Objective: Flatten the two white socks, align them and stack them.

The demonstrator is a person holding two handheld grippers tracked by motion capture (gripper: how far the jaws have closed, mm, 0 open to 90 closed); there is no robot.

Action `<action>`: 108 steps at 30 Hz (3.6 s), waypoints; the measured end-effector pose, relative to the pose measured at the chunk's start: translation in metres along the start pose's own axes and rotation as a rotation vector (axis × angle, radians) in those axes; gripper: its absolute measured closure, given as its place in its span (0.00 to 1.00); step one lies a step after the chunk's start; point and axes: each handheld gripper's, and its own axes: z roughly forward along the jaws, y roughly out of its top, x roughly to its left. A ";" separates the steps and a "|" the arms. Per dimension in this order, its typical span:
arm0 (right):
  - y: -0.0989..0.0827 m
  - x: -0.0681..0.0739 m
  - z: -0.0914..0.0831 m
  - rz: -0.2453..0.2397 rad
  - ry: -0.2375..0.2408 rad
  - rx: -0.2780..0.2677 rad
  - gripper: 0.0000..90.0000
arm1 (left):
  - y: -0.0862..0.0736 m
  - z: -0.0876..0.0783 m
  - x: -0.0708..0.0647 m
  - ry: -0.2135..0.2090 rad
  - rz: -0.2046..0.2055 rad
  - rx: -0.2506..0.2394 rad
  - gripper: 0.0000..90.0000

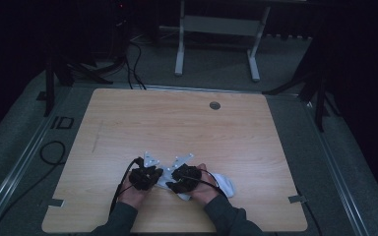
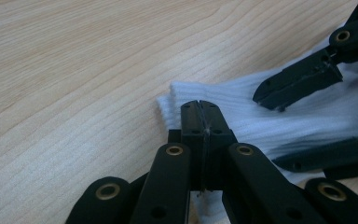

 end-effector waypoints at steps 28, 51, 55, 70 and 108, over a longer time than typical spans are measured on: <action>-0.043 -0.058 -0.095 0.169 -0.158 -0.113 0.66 | -0.002 -0.002 0.004 0.050 -0.007 0.000 1.00; -0.085 -0.069 -0.066 0.261 -0.158 0.016 0.82 | -0.002 -0.002 0.004 0.047 -0.011 0.000 1.00; -0.084 -0.068 -0.066 0.241 -0.158 0.023 0.94 | -0.002 -0.002 0.004 0.047 -0.010 -0.001 1.00; -0.094 -0.075 -0.079 0.273 -0.162 -0.001 0.94 | -0.002 -0.002 0.005 0.044 -0.011 -0.001 1.00; -0.104 -0.098 -0.134 0.329 -0.252 -0.075 0.99 | -0.002 -0.001 0.005 0.046 -0.007 -0.002 1.00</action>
